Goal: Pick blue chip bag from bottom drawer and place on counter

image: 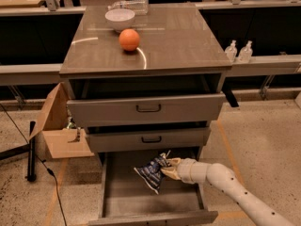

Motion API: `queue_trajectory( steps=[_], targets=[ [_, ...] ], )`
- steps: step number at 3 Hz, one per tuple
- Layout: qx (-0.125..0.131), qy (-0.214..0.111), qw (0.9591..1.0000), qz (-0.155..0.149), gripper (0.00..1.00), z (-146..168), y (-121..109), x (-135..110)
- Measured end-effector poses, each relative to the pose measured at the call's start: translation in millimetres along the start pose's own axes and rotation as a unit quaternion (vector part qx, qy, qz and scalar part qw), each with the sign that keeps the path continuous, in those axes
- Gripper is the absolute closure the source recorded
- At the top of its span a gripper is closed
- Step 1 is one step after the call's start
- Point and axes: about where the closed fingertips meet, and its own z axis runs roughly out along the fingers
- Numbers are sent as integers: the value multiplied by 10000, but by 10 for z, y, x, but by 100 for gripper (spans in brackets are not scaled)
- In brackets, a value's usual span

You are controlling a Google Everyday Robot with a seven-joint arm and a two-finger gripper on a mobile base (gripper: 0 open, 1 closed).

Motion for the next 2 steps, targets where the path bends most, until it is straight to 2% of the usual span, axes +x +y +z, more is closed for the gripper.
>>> queue_trajectory(
  steps=[1, 2],
  targets=[
    [63, -420, 9988, 223, 100, -155, -36, -203],
    [212, -1089, 9937, 179, 100, -681, -111, -692]
  ],
)
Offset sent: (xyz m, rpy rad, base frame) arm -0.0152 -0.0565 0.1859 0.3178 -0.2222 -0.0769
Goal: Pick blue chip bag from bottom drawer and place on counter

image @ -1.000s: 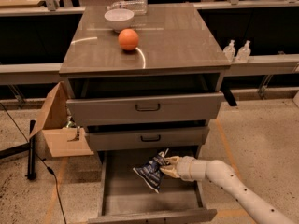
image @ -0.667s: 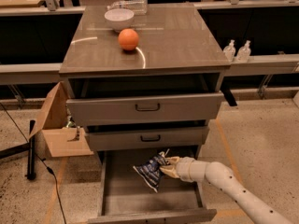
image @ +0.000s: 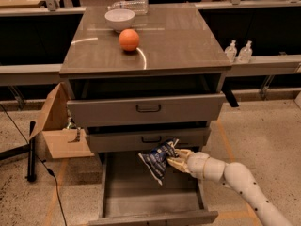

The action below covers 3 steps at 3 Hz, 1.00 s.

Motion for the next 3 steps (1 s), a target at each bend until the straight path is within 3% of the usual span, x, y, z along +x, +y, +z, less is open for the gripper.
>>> queue_trajectory(
  steps=[1, 3],
  targets=[
    [101, -225, 9996, -98, 100, -415, -22, -514],
    [1, -8, 9990, -450, 100, -928, -146, -1788]
  ],
)
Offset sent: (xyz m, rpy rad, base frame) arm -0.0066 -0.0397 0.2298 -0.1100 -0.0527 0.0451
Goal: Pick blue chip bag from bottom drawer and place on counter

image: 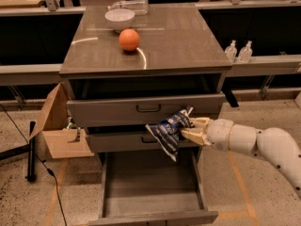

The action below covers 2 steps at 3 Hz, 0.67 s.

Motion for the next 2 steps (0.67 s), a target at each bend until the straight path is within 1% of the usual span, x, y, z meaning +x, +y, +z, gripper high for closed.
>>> queue_trajectory(
  steps=[1, 2],
  targets=[
    [60, 66, 9998, -175, 100, -144, -123, -461],
    [126, 145, 9995, -239, 100, -170, -342, -826]
  ],
)
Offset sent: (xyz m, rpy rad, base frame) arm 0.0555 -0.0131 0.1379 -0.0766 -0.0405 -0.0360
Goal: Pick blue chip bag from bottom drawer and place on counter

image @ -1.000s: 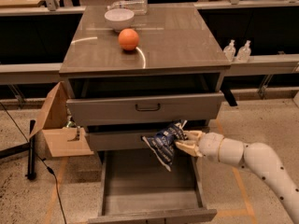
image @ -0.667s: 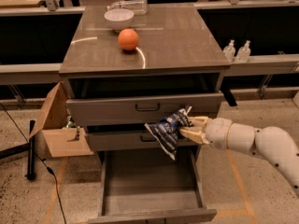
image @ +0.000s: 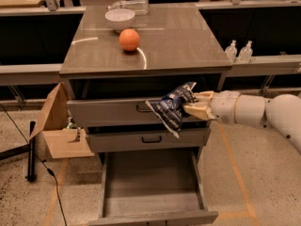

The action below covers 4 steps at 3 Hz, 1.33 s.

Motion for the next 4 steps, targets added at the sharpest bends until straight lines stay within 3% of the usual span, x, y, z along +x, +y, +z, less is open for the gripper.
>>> queue_trajectory(
  steps=[4],
  targets=[
    [351, 99, 9988, -316, 100, -34, -980, -1120]
  ],
)
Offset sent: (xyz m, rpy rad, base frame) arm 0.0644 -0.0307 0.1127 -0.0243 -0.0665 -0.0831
